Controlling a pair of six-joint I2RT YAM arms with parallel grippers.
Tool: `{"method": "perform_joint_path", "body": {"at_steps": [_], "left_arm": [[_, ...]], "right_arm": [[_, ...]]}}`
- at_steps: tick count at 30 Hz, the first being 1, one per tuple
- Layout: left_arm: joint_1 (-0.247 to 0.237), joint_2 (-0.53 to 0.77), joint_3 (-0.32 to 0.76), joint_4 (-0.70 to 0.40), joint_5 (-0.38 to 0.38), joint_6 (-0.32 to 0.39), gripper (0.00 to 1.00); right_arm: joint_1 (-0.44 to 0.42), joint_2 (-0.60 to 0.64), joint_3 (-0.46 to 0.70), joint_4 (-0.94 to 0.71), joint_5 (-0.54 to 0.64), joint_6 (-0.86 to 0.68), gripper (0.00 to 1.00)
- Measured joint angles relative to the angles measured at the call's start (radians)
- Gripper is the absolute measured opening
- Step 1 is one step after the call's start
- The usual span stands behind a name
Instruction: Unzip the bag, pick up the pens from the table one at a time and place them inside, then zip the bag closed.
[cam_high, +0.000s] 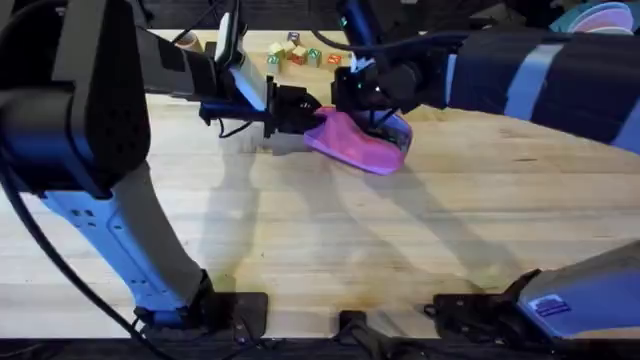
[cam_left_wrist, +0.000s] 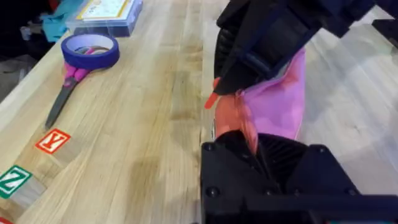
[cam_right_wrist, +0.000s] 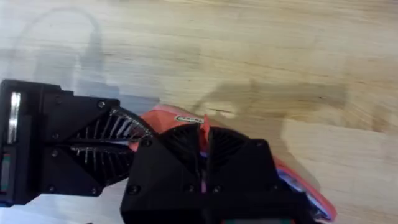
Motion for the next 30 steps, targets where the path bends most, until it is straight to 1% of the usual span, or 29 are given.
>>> {"method": "perform_joint_path", "body": {"at_steps": [8, 17, 21, 23, 25, 28, 30], "left_arm": [[-0.009, 0.000, 0.002, 0.001, 0.015, 0.000, 0.044], [-0.014, 0.000, 0.002, 0.000, 0.034, 0.000, 0.044], [-0.015, 0.000, 0.002, 0.000, 0.035, 0.000, 0.043], [-0.012, 0.000, 0.001, -0.008, 0.020, 0.000, 0.043], [-0.003, 0.000, 0.001, -0.012, 0.017, 0.000, 0.043], [0.003, 0.000, 0.001, -0.012, 0.014, 0.000, 0.043], [0.003, 0.000, 0.001, -0.012, 0.014, 0.000, 0.043]], "right_arm": [[-0.030, -0.016, 0.000, -0.024, -0.020, 0.000, 0.034], [-0.063, -0.044, 0.000, -0.094, -0.032, 0.000, 0.033], [-0.096, -0.058, 0.001, -0.141, -0.037, 0.000, 0.033], [-0.127, -0.068, 0.004, -0.203, 0.002, -0.002, 0.031], [-0.178, -0.077, 0.004, -0.265, 0.049, 0.003, 0.033], [-0.257, -0.079, 0.004, -0.313, 0.118, 0.020, 0.033], [-0.266, -0.079, 0.004, -0.319, 0.125, 0.023, 0.033]]}}
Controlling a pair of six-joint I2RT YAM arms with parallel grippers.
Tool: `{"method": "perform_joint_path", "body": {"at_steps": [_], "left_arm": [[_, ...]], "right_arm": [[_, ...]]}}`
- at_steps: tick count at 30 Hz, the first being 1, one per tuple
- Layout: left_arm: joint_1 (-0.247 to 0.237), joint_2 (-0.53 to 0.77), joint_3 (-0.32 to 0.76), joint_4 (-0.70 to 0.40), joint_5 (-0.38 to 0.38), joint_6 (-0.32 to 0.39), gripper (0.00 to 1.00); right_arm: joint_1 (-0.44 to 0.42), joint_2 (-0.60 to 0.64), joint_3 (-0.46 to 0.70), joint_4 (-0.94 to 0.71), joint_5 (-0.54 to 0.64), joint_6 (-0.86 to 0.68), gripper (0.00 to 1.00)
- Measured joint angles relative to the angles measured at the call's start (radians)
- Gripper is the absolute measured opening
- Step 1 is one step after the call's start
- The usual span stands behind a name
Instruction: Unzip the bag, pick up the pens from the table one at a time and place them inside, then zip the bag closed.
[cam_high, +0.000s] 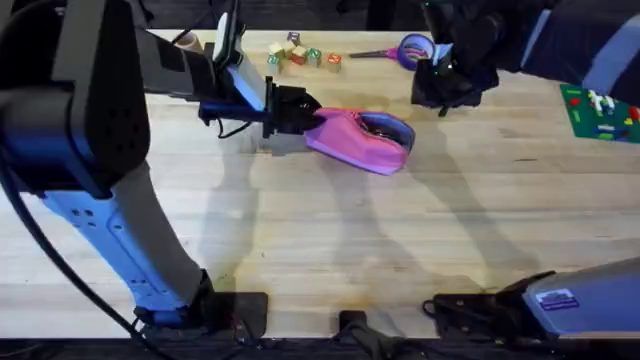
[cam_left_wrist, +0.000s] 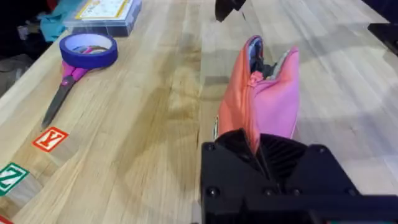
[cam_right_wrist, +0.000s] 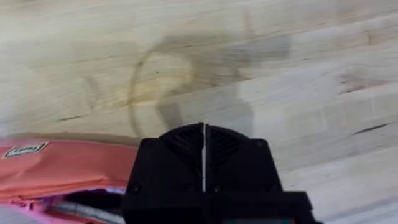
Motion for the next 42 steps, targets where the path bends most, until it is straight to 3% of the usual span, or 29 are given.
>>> {"method": "perform_joint_path", "body": {"at_steps": [7, 11, 12, 17, 18, 23, 30, 31, 36, 37, 42], "left_arm": [[0.000, 0.000, 0.000, 0.000, 0.000, 0.000, 0.043], [0.000, 0.000, 0.000, 0.000, 0.000, 0.000, 0.043], [0.000, 0.000, 0.000, 0.000, 0.000, 0.000, 0.043], [0.000, 0.000, 0.000, 0.000, 0.000, 0.000, 0.043], [0.000, 0.000, 0.000, 0.000, 0.000, 0.000, 0.043], [0.000, 0.000, 0.000, 0.000, 0.000, 0.000, 0.043], [0.000, 0.000, 0.000, 0.000, 0.000, 0.001, 0.050], [0.000, 0.000, 0.000, 0.002, 0.001, 0.003, 0.146], [0.005, 0.000, 0.000, 0.004, 0.028, 0.000, 0.914], [0.006, 0.000, 0.000, 0.003, 0.033, -0.003, 0.974], [0.006, 0.000, 0.000, 0.005, 0.034, -0.003, 0.992]], "right_arm": [[-0.020, -0.016, 0.000, 0.015, 0.012, 0.000, 0.031], [-0.002, -0.116, 0.000, 0.022, -0.020, -0.035, 0.048], [0.003, -0.146, 0.000, 0.021, -0.041, -0.050, 0.142], [0.021, -0.295, 0.001, -0.004, -0.200, -0.096, 0.864], [0.021, -0.313, 0.001, -0.012, -0.230, -0.105, 0.959], [0.021, -0.373, 0.001, -0.036, -0.349, -0.111, 0.997], [0.021, -0.377, 0.001, -0.040, -0.411, -0.114, 0.997], [0.021, -0.377, 0.001, -0.041, -0.415, -0.114, 0.997], [0.021, -0.377, 0.001, -0.041, -0.429, -0.114, 0.997], [0.021, -0.377, 0.001, -0.040, -0.431, -0.114, 0.997], [0.021, -0.377, 0.001, -0.041, -0.432, -0.106, 0.997]]}}
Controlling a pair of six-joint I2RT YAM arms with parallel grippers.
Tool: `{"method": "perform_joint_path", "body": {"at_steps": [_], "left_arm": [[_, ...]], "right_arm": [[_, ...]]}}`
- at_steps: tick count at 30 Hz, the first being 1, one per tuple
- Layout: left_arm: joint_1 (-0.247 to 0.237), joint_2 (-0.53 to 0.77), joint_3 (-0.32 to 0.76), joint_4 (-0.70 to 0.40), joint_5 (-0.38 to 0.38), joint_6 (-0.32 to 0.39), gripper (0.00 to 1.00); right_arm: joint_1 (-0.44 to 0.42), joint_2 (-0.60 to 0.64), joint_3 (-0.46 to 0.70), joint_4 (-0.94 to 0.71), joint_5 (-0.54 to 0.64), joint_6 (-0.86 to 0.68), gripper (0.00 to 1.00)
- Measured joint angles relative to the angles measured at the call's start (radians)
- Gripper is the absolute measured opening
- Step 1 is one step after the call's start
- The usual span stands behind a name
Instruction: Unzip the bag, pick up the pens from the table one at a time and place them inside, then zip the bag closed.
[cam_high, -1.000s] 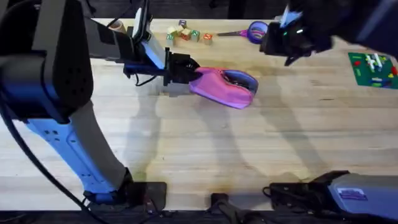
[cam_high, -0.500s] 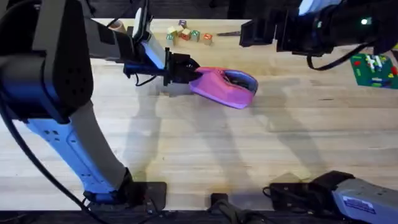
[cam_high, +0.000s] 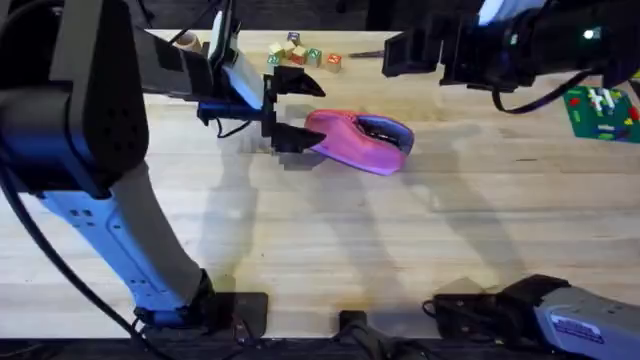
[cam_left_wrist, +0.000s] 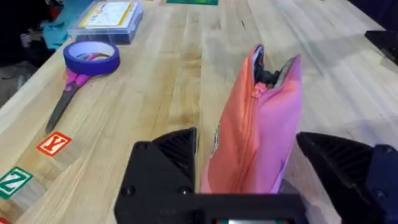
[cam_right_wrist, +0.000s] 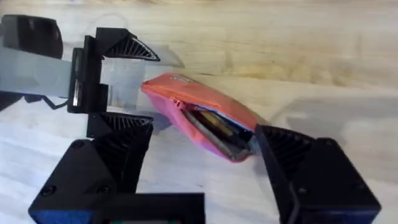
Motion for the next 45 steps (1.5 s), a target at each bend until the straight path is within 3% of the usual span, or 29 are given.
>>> {"method": "perform_joint_path", "body": {"at_steps": [6, 11, 17, 31, 39, 45], "left_arm": [[0.000, 0.000, 0.000, -0.004, -0.018, 0.001, 0.992], [0.002, -0.040, 0.000, -0.044, -0.123, 0.000, 0.992], [0.033, -0.187, 0.000, -0.081, -0.207, 0.001, 0.992], [0.178, -0.337, 0.000, -0.255, -0.241, 0.001, 0.992], [0.188, -0.350, 0.000, -0.278, -0.244, 0.001, 0.992], [0.188, -0.350, 0.000, -0.278, -0.244, 0.001, 0.992]], "right_arm": [[0.000, 0.000, 0.000, -0.052, -0.004, 0.105, 0.998], [0.000, 0.000, 0.000, -0.064, -0.064, 0.113, 0.997], [0.000, 0.000, -0.014, -0.048, -0.134, 0.109, 0.996], [-0.041, 0.000, -0.291, 0.284, -0.363, 0.165, 0.995], [-0.047, 0.000, -0.483, 0.521, -0.370, 0.311, 0.995], [-0.047, 0.005, -0.516, 0.621, -0.323, 0.368, 0.995]]}}
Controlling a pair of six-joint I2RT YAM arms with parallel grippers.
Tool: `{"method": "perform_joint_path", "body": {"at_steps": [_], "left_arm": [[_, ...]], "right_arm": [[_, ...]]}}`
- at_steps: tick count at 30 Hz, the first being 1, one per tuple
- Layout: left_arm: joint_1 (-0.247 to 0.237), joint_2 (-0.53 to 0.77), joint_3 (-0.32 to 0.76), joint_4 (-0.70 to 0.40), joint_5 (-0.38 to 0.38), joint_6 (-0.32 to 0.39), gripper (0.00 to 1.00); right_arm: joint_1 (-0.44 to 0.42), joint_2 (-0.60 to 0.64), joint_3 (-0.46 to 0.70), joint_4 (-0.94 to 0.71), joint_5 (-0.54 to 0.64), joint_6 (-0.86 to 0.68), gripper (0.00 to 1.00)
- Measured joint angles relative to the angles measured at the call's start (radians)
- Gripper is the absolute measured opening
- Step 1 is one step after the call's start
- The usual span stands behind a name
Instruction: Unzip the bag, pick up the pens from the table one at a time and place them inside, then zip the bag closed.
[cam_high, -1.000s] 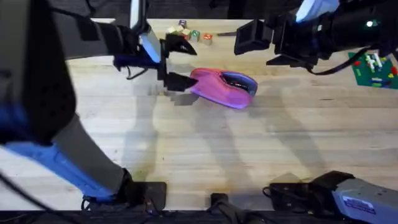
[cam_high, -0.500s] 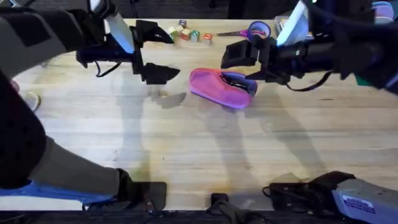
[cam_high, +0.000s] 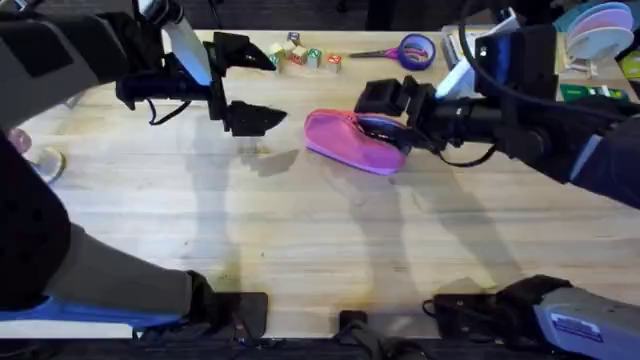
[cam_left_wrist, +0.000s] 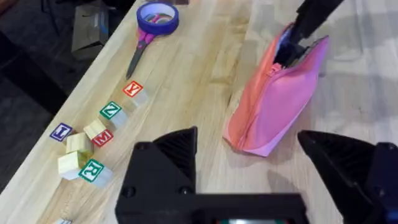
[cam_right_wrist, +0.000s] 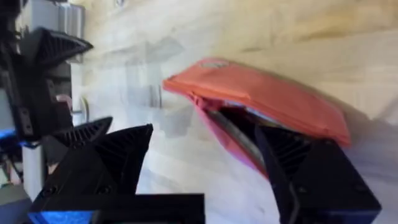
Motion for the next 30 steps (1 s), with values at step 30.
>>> {"method": "perform_joint_path", "body": {"at_steps": [30], "left_arm": [[0.000, 0.000, 0.000, 0.000, 0.000, 0.000, 0.992]], "right_arm": [[0.100, 0.225, -0.001, 0.307, 0.022, 0.083, 0.996]]}}
